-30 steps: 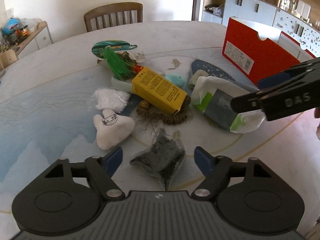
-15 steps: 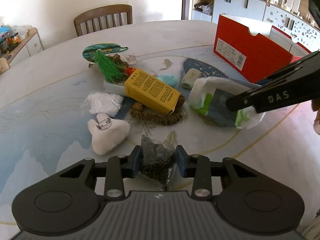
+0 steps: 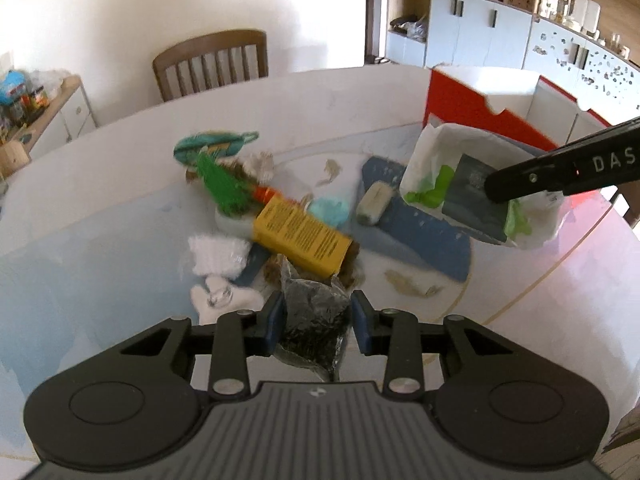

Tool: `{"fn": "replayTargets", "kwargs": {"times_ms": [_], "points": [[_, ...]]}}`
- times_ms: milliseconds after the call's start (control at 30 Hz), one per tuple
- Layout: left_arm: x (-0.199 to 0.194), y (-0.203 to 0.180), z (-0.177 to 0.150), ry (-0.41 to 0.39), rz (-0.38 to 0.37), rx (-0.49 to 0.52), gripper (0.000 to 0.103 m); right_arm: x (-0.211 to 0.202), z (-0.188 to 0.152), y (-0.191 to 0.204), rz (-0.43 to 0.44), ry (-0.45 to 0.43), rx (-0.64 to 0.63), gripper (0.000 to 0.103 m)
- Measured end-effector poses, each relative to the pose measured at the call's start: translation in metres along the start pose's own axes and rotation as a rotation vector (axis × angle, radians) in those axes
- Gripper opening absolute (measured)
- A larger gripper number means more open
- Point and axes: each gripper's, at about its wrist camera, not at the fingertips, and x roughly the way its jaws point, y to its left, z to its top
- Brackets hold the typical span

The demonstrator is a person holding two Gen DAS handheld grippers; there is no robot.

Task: Organize objects
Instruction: 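Grasp the black granule bag with left tool while right tool grasps the white plastic bag, then carry both bags into the red box and open both tools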

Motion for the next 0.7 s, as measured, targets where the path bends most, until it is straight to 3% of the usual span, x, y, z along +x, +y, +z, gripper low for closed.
{"fn": "replayTargets", "kwargs": {"times_ms": [367,700], "points": [[-0.026,-0.053,0.056,-0.089,0.001,0.029,0.035,-0.049,0.022,-0.051,0.040,-0.099,0.029,0.026],[-0.021,-0.115,0.111,-0.141,-0.020,0.064,0.035,-0.075,0.030,-0.115,-0.003,-0.175,0.050,0.026]]}}
